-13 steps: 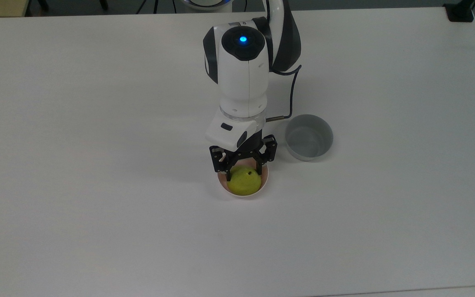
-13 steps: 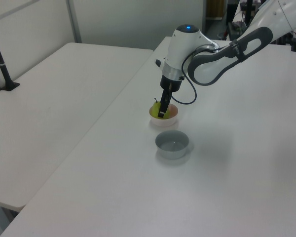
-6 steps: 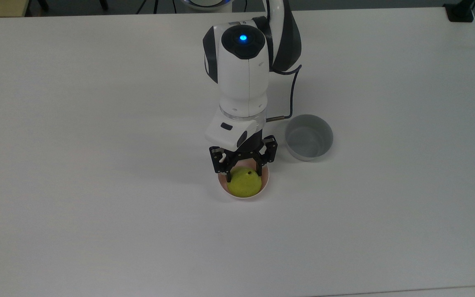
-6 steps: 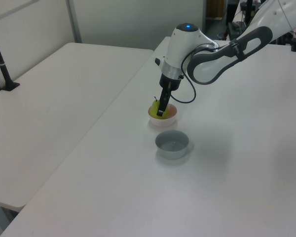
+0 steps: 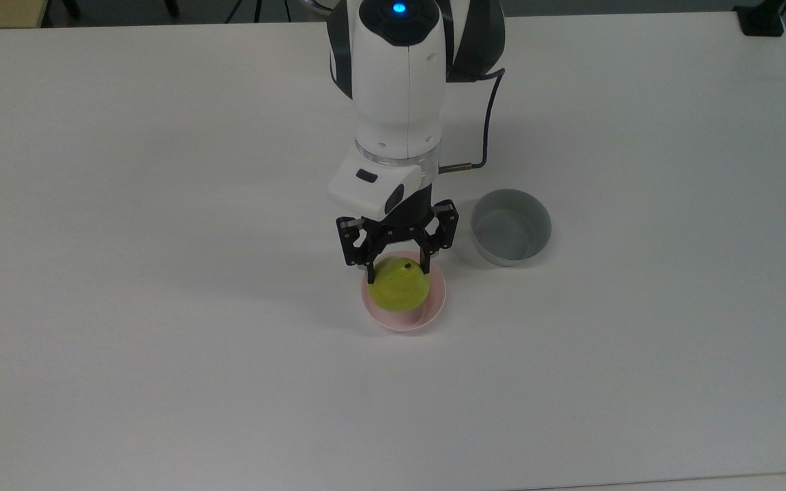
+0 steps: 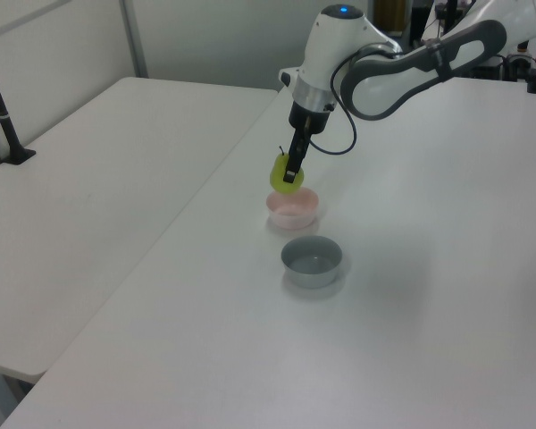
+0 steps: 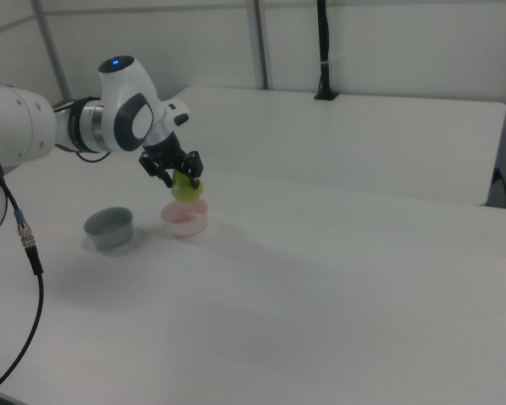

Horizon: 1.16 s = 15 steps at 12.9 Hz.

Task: Pick up a pear from the bowl
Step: 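Lift the pear out of the pink bowl and carry it away from the bowls, then lower the pear onto the table and open the gripper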

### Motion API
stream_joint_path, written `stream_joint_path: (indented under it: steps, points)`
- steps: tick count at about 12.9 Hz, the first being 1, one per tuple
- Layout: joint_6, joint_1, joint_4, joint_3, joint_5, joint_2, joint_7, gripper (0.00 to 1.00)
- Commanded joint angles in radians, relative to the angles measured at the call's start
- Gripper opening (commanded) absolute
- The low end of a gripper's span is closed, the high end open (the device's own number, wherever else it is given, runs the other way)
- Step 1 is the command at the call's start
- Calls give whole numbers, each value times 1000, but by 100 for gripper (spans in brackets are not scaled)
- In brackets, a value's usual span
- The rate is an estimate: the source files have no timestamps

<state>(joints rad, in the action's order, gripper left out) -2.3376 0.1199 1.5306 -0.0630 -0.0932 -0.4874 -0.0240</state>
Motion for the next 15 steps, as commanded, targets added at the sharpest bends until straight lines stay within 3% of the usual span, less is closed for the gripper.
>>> stream_joint_path:
  steps: [1,9,15]
  points:
    - [52,-38,16,18,3,56,9,48]
    - [-40,-216,-15,18,-8,1,-57,48]
    - [-202,-227,-12,28,-23,-106,-63,50]
